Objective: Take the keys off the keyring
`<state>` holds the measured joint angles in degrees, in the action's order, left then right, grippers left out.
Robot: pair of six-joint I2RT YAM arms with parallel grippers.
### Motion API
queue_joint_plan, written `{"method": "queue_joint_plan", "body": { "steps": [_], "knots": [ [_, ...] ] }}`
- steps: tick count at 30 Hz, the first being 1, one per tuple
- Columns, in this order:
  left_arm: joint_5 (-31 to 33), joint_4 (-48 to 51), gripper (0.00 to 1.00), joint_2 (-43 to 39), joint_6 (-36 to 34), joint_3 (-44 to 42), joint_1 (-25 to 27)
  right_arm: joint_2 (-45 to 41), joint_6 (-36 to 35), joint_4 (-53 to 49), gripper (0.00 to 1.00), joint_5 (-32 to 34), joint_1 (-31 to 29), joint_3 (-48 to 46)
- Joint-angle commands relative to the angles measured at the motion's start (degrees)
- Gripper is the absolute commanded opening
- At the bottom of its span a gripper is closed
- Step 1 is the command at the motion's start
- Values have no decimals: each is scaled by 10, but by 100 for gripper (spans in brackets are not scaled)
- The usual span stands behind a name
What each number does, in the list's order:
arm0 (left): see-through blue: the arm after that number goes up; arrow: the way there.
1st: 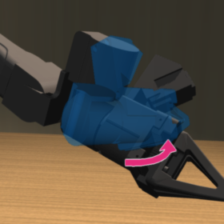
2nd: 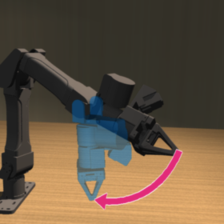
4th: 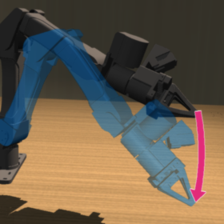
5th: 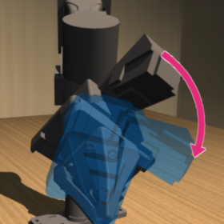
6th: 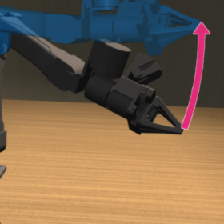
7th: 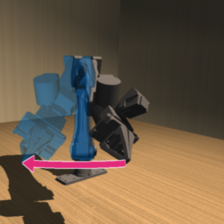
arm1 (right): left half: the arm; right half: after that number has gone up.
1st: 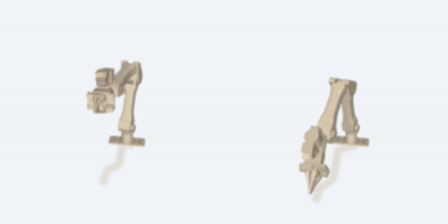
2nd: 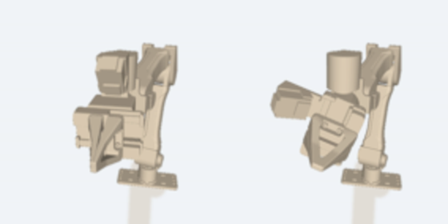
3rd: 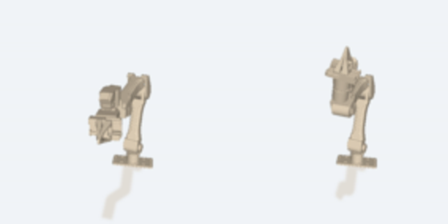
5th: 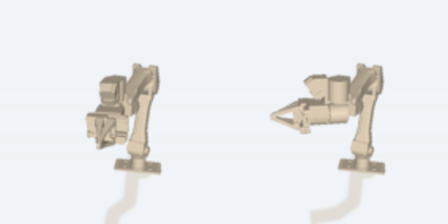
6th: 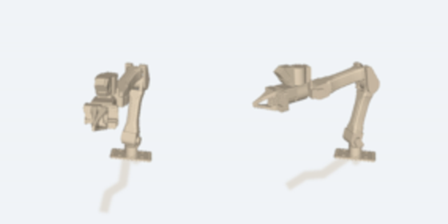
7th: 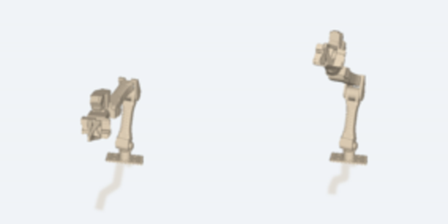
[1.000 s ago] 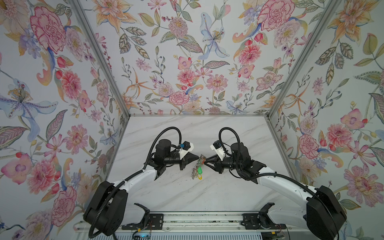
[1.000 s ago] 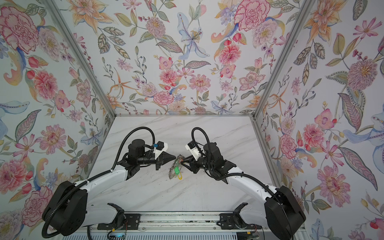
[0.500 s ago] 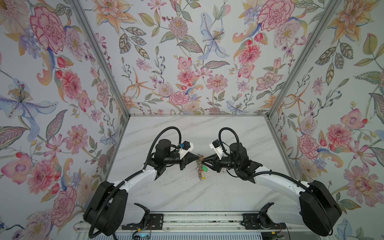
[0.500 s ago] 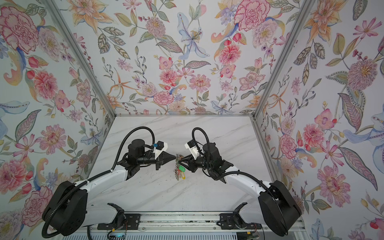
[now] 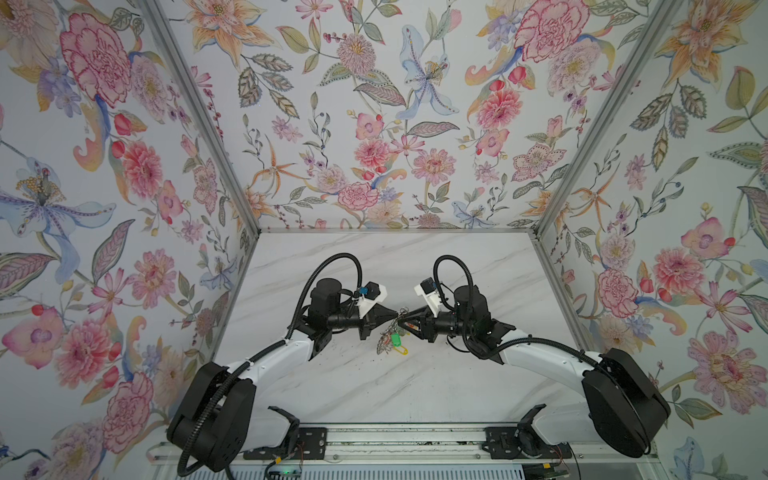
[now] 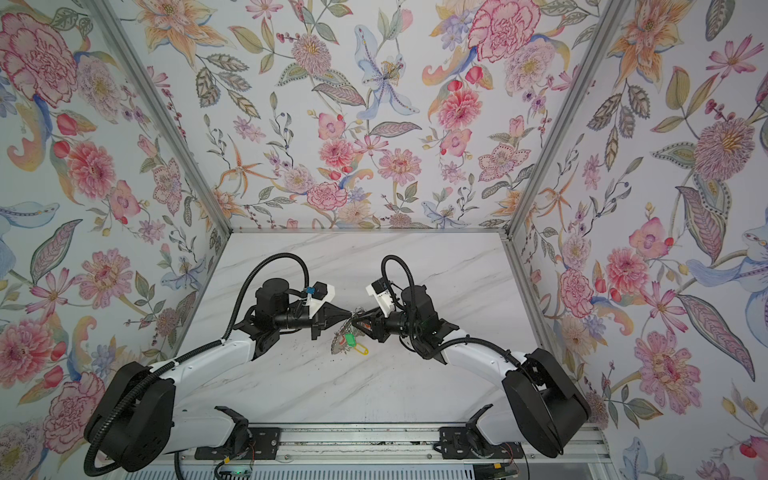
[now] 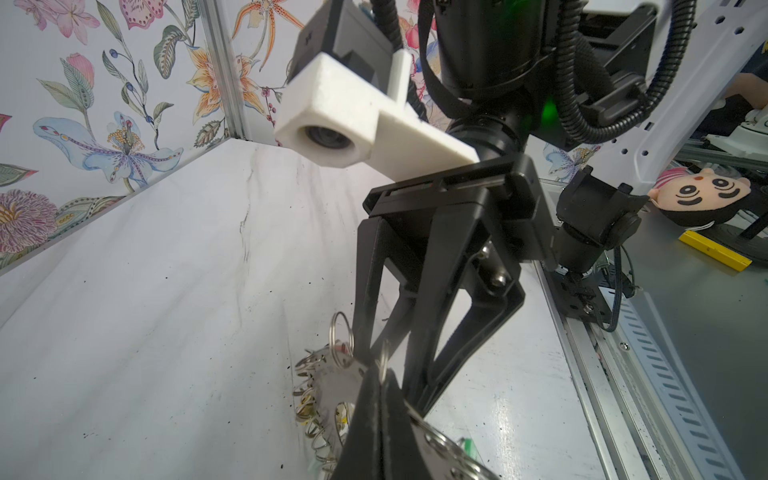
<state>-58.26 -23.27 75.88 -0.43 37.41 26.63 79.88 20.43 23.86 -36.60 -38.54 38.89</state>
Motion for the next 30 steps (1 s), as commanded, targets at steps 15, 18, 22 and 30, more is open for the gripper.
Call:
{"method": "queue_joint_plan", "body": {
  "steps": [15, 18, 22, 30],
  "knots": [
    [-26, -43, 0, -10, 9, -4, 3, 2, 5, 28, 11, -17, -5, 6],
    [-26, -39, 0, -10, 6, -3, 2, -7, -2, 12, 9, -10, -4, 2],
    [-22, -31, 0, -13, 1, -3, 2, -24, -20, -30, 8, 2, 3, 1],
    [-23, -29, 0, -11, -1, -2, 2, -50, -41, -86, 5, 14, 28, 9]
  ]
}}
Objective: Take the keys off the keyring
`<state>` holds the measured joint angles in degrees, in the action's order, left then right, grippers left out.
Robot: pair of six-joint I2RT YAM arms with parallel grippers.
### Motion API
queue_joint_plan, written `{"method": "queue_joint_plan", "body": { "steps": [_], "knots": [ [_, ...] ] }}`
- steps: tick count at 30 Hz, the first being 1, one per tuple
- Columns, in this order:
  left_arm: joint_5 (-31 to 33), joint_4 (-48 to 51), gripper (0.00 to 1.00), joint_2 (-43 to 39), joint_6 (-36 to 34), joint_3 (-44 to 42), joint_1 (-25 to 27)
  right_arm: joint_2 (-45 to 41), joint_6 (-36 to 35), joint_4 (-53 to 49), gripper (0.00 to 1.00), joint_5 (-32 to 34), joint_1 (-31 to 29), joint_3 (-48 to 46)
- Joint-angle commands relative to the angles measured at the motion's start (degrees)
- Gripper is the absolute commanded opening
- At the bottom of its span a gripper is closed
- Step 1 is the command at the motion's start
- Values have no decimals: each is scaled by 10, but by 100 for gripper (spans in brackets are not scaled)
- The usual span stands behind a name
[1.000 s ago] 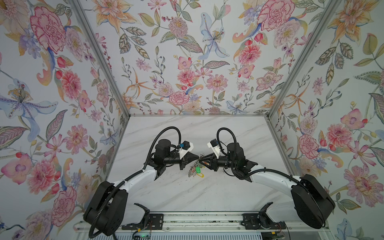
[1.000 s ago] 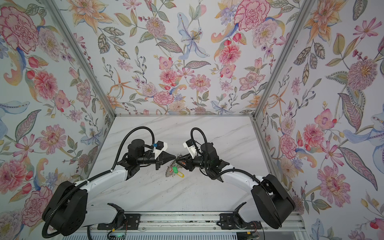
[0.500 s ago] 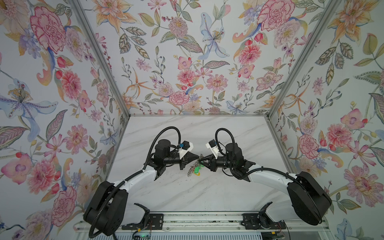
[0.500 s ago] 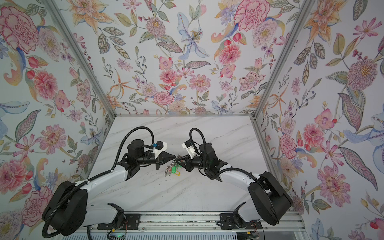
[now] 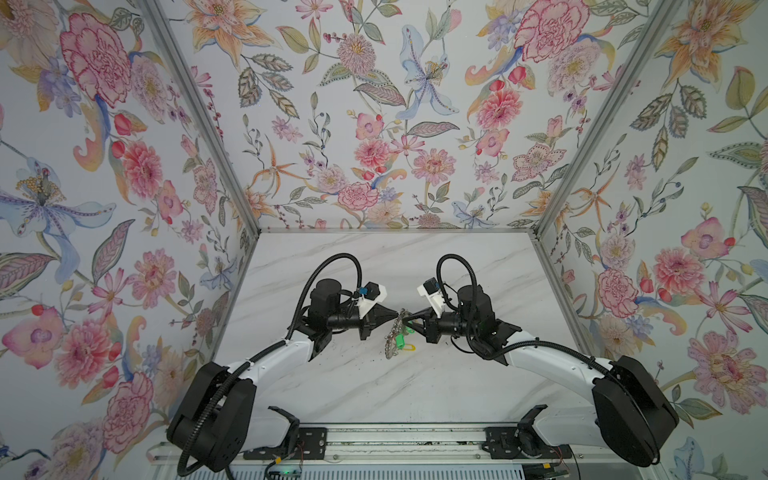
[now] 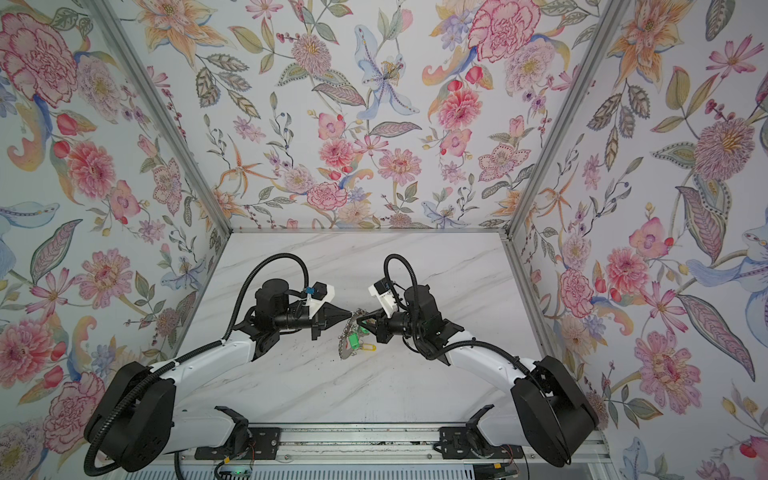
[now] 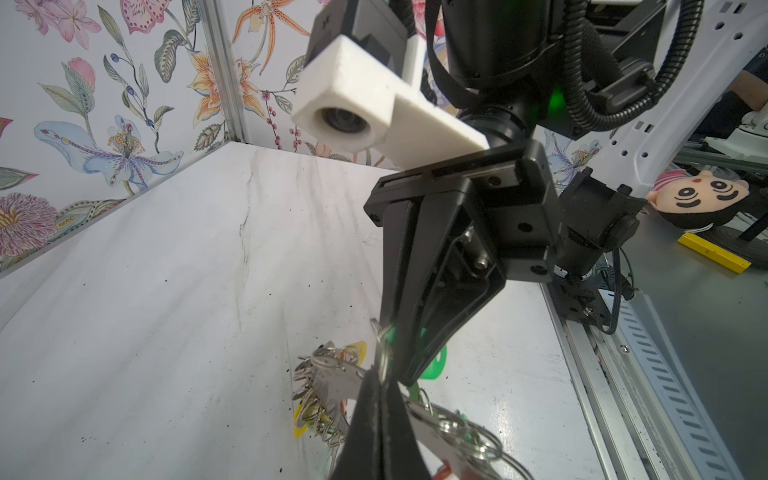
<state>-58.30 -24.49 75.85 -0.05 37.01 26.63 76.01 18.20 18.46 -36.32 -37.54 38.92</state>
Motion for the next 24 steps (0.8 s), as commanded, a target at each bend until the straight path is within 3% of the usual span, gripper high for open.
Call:
{"method": "queue_joint_plan", "body": {
  "steps": [1, 8, 24],
  "knots": [
    [-22, -17, 0, -13, -5, 1, 2, -11, -21, -34, 5, 11, 19, 10],
    [-7, -18, 0, -26, -6, -6, 2, -24, -31, -65, 1, 28, 25, 22],
    [-3, -45, 0, -33, 9, -27, 2, -81, -54, -102, 0, 162, 27, 19]
  ]
}}
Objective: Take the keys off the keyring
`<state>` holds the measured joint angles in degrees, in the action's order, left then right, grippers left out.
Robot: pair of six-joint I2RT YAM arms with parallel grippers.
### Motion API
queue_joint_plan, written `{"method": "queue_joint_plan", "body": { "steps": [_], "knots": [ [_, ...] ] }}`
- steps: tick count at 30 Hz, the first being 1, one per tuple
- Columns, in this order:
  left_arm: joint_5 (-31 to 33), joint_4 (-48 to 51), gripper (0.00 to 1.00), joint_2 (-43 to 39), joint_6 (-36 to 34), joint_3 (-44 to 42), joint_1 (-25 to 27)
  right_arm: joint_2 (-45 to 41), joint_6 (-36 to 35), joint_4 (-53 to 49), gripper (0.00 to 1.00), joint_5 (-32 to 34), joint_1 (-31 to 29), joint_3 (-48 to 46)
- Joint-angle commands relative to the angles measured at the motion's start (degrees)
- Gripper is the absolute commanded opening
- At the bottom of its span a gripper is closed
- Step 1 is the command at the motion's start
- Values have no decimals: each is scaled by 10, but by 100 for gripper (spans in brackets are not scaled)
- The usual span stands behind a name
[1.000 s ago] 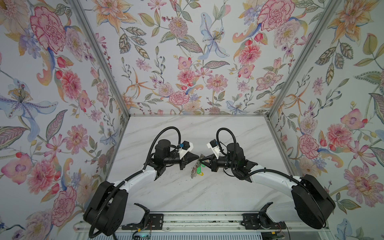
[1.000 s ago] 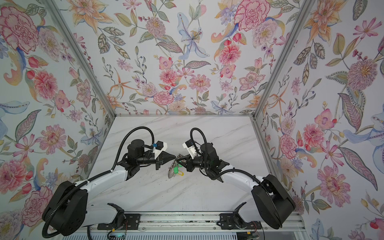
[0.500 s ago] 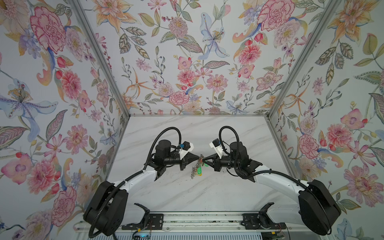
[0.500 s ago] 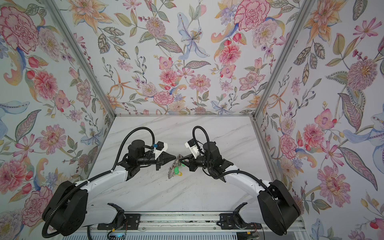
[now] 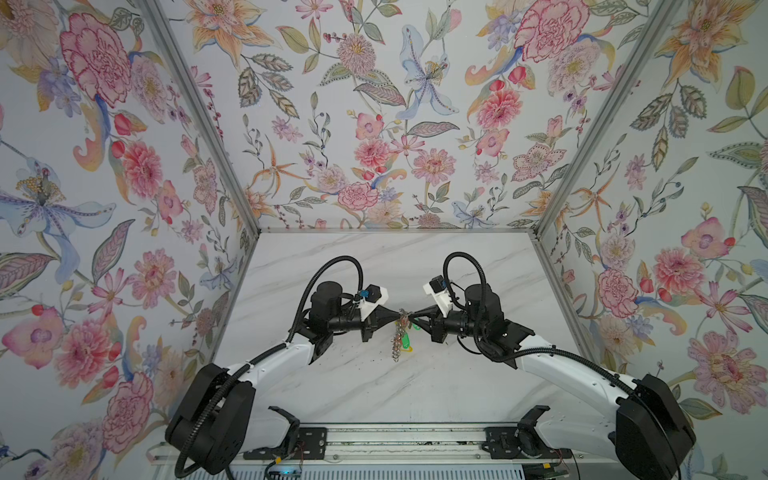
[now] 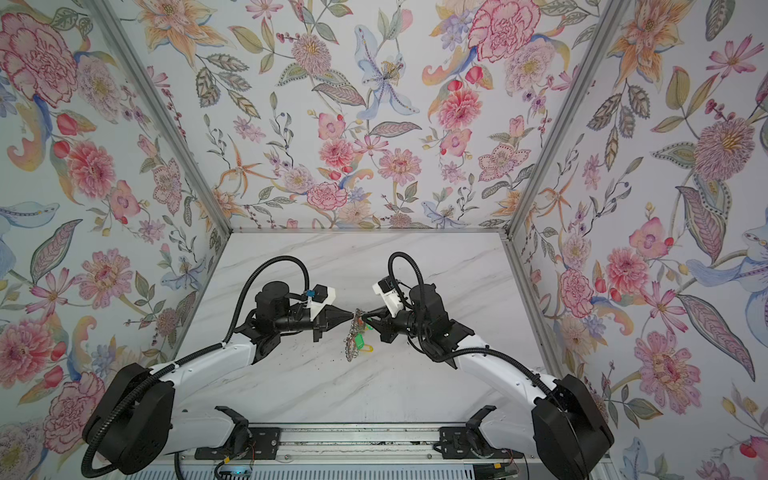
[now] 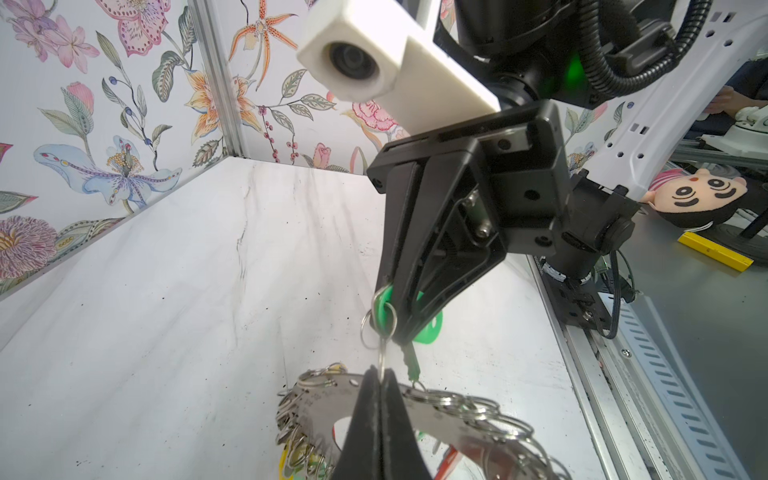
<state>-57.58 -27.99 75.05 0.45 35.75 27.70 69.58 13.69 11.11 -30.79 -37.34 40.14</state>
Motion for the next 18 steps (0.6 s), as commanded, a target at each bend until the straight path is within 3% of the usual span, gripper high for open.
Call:
{"method": "queue_joint_plan", "body": {
  "steps": [1, 13, 18],
  "knots": [
    [-12, -10, 0, -25, 5, -14, -9, -17, -9, -29, 0, 110, 26, 9],
    [-17, 20, 0, -19, -14, -17, -1, -34, -17, -37, 0, 198, 34, 35],
    [-13, 40, 0, -16, -30, -17, 12, -29, -24, -41, 0, 198, 47, 57]
  ]
}}
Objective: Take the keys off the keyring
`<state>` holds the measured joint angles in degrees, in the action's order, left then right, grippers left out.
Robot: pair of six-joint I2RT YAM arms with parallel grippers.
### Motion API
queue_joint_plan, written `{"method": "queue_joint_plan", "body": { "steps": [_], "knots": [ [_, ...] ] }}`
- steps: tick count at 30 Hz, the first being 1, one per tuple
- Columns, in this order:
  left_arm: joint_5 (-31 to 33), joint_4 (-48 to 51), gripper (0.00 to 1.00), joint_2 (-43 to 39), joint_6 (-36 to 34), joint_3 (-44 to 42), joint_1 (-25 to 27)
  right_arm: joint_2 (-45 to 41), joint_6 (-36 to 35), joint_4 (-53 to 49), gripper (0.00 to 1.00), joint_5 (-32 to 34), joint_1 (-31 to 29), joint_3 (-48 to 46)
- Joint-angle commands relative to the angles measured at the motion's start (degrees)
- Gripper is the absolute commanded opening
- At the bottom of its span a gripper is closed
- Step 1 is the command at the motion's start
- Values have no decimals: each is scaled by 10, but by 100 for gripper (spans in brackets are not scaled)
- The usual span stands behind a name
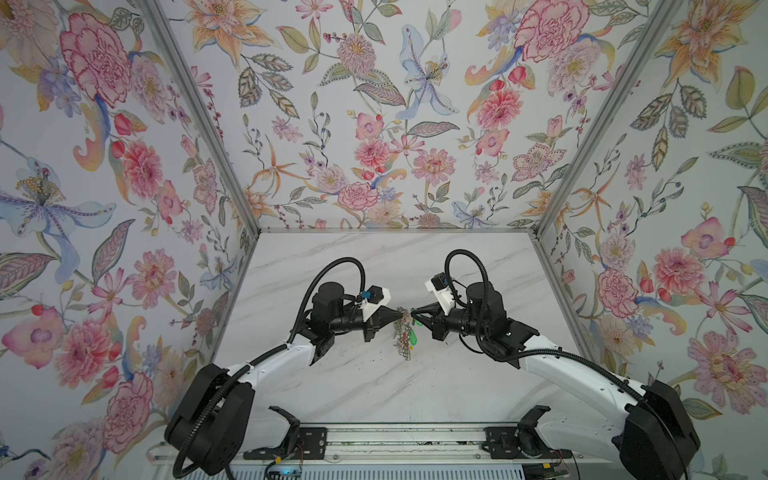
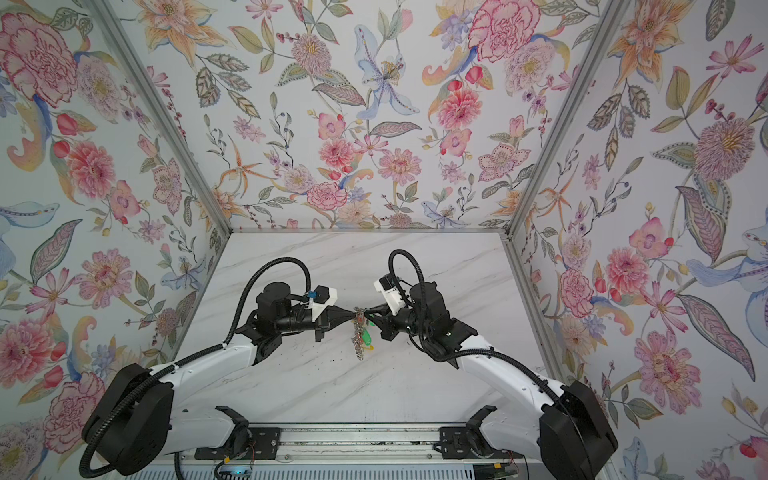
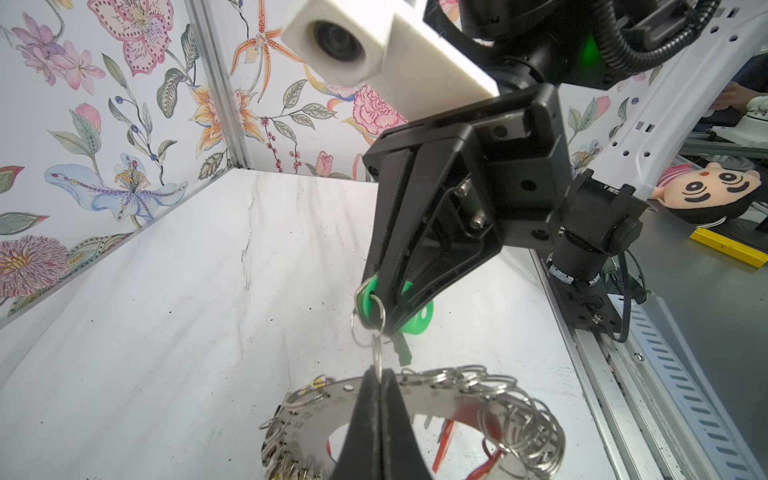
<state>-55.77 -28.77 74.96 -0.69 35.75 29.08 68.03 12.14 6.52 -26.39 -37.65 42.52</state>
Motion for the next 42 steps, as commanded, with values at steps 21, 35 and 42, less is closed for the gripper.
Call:
{"method": "queue_joint_plan", "body": {
  "steps": [21, 35, 42],
  "knots": [
    [-16, 134, 0, 17, -90, 5, 32, 19, -50, -28, 0, 135, 46, 133],
    [-22, 159, 0, 16, -115, 4, 42, 32, -60, -53, 0, 124, 43, 188],
    [-16, 164, 0, 16, -117, 6, 44, 34, -67, -67, 0, 118, 25, 211]
  ]
}}
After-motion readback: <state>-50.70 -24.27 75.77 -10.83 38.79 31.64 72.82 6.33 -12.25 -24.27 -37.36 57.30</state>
